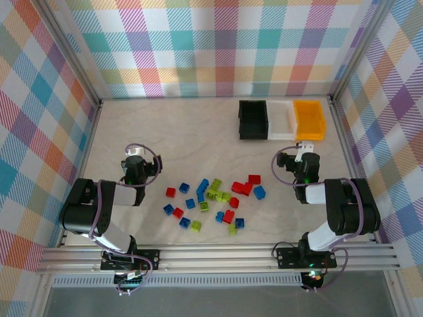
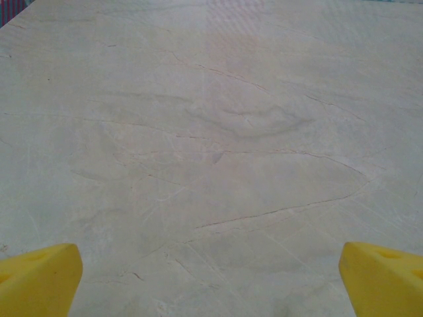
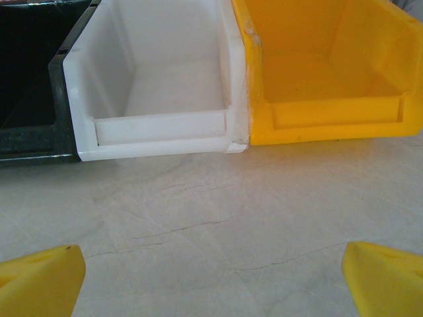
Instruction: Sort the legos into containers by color
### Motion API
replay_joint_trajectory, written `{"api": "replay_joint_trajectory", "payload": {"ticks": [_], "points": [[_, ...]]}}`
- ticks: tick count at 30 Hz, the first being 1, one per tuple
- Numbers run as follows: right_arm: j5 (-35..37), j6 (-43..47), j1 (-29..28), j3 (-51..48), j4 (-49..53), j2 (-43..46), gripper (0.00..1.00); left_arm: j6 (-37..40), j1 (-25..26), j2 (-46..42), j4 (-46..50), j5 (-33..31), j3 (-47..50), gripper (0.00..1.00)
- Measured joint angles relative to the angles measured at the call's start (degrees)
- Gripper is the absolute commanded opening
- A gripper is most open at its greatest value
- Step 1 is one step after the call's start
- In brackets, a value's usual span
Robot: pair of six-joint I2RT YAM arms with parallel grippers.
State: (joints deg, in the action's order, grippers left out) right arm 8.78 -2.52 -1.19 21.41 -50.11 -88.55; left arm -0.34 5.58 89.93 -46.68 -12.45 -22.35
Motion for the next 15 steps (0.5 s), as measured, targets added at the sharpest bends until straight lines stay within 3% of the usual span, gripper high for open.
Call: {"api": "replay_joint_trajectory", "payload": {"ticks": [15], "points": [[-0.85, -0.02, 0.22, 0.07, 0.35, 0.13, 1.0, 0.0, 0.0, 0.0, 0.02, 0.0, 0.0, 1.0]]}}
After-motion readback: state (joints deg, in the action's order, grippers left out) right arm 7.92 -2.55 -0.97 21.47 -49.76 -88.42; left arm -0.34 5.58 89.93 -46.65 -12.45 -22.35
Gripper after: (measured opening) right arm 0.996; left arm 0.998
